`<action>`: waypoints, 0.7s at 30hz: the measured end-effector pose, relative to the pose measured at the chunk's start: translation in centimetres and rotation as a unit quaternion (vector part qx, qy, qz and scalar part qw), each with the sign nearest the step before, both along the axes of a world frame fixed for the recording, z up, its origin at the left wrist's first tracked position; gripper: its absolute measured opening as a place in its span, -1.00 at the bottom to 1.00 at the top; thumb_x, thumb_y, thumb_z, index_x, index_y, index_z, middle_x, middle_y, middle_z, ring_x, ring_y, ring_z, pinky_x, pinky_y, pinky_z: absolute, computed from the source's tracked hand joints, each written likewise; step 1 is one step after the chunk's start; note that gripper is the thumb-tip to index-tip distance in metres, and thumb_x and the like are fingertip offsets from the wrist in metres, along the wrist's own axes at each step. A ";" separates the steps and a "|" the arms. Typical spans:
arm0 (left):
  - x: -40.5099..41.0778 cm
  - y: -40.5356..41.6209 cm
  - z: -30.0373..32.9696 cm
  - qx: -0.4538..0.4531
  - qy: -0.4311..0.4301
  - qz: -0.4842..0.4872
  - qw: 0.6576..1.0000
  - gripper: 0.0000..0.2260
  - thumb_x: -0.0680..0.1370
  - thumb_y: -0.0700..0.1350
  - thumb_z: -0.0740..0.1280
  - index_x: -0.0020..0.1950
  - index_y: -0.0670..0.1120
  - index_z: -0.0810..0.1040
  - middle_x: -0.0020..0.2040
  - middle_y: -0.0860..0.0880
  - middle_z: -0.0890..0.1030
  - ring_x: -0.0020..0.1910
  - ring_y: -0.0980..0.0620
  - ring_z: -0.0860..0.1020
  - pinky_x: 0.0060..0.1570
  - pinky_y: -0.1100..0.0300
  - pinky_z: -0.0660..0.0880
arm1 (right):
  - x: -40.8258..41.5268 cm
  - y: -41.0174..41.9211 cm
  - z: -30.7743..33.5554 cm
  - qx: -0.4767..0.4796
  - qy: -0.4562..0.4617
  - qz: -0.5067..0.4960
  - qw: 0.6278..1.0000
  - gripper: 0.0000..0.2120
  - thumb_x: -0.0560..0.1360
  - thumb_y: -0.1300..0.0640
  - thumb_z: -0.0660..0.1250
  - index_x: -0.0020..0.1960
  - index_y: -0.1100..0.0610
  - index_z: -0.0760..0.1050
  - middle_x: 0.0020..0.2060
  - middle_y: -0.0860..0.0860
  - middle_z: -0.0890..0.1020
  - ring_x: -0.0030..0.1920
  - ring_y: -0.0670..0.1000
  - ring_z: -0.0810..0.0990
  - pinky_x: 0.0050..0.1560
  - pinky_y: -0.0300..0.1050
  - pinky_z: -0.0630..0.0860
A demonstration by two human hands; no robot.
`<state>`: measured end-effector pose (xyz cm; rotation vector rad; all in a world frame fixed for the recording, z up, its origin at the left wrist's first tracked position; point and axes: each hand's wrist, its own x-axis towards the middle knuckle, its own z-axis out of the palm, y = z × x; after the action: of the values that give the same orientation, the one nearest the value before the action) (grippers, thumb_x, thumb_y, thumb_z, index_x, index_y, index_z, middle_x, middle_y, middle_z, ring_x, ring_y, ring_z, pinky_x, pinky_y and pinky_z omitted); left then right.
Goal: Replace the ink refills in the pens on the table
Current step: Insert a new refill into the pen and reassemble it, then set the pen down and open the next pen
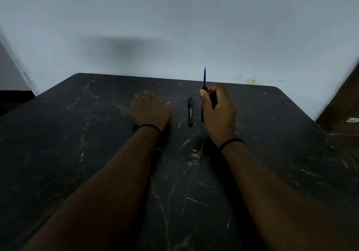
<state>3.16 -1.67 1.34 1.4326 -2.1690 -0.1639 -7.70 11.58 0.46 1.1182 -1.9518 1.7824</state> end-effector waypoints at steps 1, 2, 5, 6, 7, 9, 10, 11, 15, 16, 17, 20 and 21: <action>0.0 -0.2 0.0 0.001 -0.016 -0.003 1.000 -0.45 0.48 0.22 0.32 0.22 -0.21 0.45 0.22 -0.25 0.48 0.20 -0.23 0.47 0.16 -0.05 0.44 | 0.0 0.0 0.0 0.001 0.003 0.003 1.000 -0.94 0.61 0.00 0.33 0.00 -0.04 0.47 -0.25 -0.18 0.57 -0.24 -0.25 0.55 -0.26 -0.45 0.44; 0.1 -0.4 0.0 -0.001 -0.041 -0.012 0.999 -0.48 0.49 0.21 0.30 0.20 -0.20 0.48 0.21 -0.26 0.49 0.19 -0.23 0.48 0.17 -0.05 0.44 | 0.0 0.0 -0.1 0.000 0.005 0.006 1.000 -0.93 0.61 -0.01 0.33 0.00 -0.04 0.48 -0.25 -0.17 0.58 -0.24 -0.24 0.56 -0.25 -0.43 0.45; -0.1 -0.4 -0.2 0.002 -0.085 -0.035 0.996 -0.58 0.51 0.14 0.27 0.14 -0.19 0.56 0.17 -0.24 0.54 0.16 -0.22 0.51 0.17 -0.04 0.48 | 0.0 0.0 -0.2 0.004 0.007 0.008 1.000 -0.91 0.61 -0.04 0.32 0.00 -0.03 0.48 -0.25 -0.15 0.59 -0.25 -0.20 0.56 -0.25 -0.34 0.48; -0.2 -0.4 -0.2 0.004 -0.083 -0.039 0.996 -0.61 0.52 0.11 0.27 0.13 -0.18 0.58 0.15 -0.23 0.55 0.14 -0.21 0.53 0.15 -0.04 0.50 | 0.0 0.0 -0.2 0.005 0.008 0.007 1.000 -0.90 0.61 -0.04 0.32 0.00 -0.02 0.49 -0.26 -0.15 0.58 -0.25 -0.20 0.56 -0.25 -0.33 0.48; -0.3 -0.3 -0.3 0.002 -0.079 -0.043 0.996 -0.64 0.52 0.08 0.28 0.12 -0.17 0.59 0.14 -0.22 0.57 0.13 -0.21 0.54 0.13 -0.04 0.51 | -0.1 -0.1 -0.2 0.004 0.010 0.007 1.000 -0.89 0.60 -0.04 0.32 0.00 -0.01 0.49 -0.26 -0.16 0.58 -0.26 -0.20 0.56 -0.26 -0.34 0.48; -0.4 -0.1 -0.3 -0.011 -0.076 -0.047 0.996 -0.69 0.52 0.03 0.29 0.09 -0.17 0.60 0.11 -0.20 0.60 0.10 -0.19 0.57 0.08 -0.02 0.53 | -0.1 -0.1 -0.3 0.001 0.013 0.006 1.000 -0.87 0.60 -0.04 0.32 0.01 0.01 0.51 -0.27 -0.15 0.58 -0.26 -0.19 0.56 -0.26 -0.32 0.49; -0.5 -0.1 -0.4 -0.020 -0.077 -0.050 0.996 -0.71 0.53 0.01 0.29 0.07 -0.17 0.61 0.10 -0.19 0.61 0.10 -0.19 0.58 0.07 -0.01 0.53 | -0.1 -0.1 -0.3 0.000 0.013 0.006 1.000 -0.86 0.60 -0.04 0.32 0.01 0.02 0.51 -0.27 -0.15 0.58 -0.26 -0.19 0.56 -0.26 -0.30 0.50; -0.5 -0.1 -0.5 -0.028 -0.077 -0.052 0.995 -0.72 0.54 0.00 0.29 0.07 -0.18 0.60 0.10 -0.20 0.61 0.10 -0.19 0.58 0.07 -0.01 0.52 | -0.1 -0.1 -0.3 -0.001 0.013 0.007 1.000 -0.86 0.60 -0.04 0.32 0.01 0.03 0.52 -0.27 -0.15 0.58 -0.27 -0.18 0.56 -0.27 -0.29 0.51; -0.7 -0.3 -0.6 -0.050 -0.032 -0.067 0.996 -0.68 0.60 0.03 0.26 0.14 -0.20 0.55 0.15 -0.21 0.56 0.14 -0.19 0.55 0.09 -0.03 0.49 | -0.2 -0.2 -0.5 0.010 0.013 0.013 1.000 -0.90 0.60 -0.06 0.32 -0.01 -0.04 0.50 -0.29 -0.20 0.57 -0.27 -0.25 0.56 -0.30 -0.41 0.43; -0.8 -0.3 -0.7 -0.059 -0.002 -0.080 0.995 -0.69 0.61 0.05 0.24 0.12 -0.19 0.55 0.11 -0.20 0.56 0.08 -0.17 0.55 0.04 -0.02 0.49 | -0.2 -0.2 -0.5 0.013 0.015 0.014 1.000 -0.91 0.60 -0.07 0.32 -0.02 -0.07 0.48 -0.30 -0.21 0.57 -0.25 -0.27 0.56 -0.30 -0.45 0.41; -0.9 -0.4 -0.7 -0.065 0.047 -0.092 0.993 -0.71 0.62 0.06 0.24 0.05 -0.16 0.54 0.03 -0.17 0.57 -0.01 -0.12 0.55 -0.06 0.02 0.47 | -0.2 -0.2 -0.6 0.016 0.019 0.014 1.000 -0.91 0.59 -0.08 0.31 -0.03 -0.09 0.48 -0.30 -0.22 0.57 -0.24 -0.28 0.56 -0.31 -0.46 0.40; -1.3 -0.3 -0.7 -0.028 0.232 -0.137 0.963 -0.84 0.62 0.00 0.26 -0.06 -0.08 0.47 -0.13 -0.05 0.55 -0.18 0.01 0.50 -0.19 0.09 0.43 | -0.2 -0.4 -0.8 0.024 0.035 0.011 0.999 -0.87 0.58 -0.16 0.27 -0.03 -0.11 0.46 -0.29 -0.23 0.56 -0.22 -0.28 0.55 -0.31 -0.44 0.39; -1.4 -0.3 -0.7 -0.009 0.282 -0.154 0.947 -0.89 0.62 -0.05 0.25 0.00 -0.08 0.49 -0.09 -0.06 0.58 -0.13 0.02 0.53 -0.12 0.06 0.50 | -0.3 -0.5 -0.8 0.028 0.041 0.010 0.999 -0.84 0.57 -0.19 0.24 -0.02 -0.12 0.45 -0.29 -0.23 0.56 -0.22 -0.28 0.55 -0.31 -0.44 0.38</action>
<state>1.75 -1.96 0.63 0.8798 -1.8779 -0.5898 -7.96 11.09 -0.36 1.2145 -1.9607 1.6732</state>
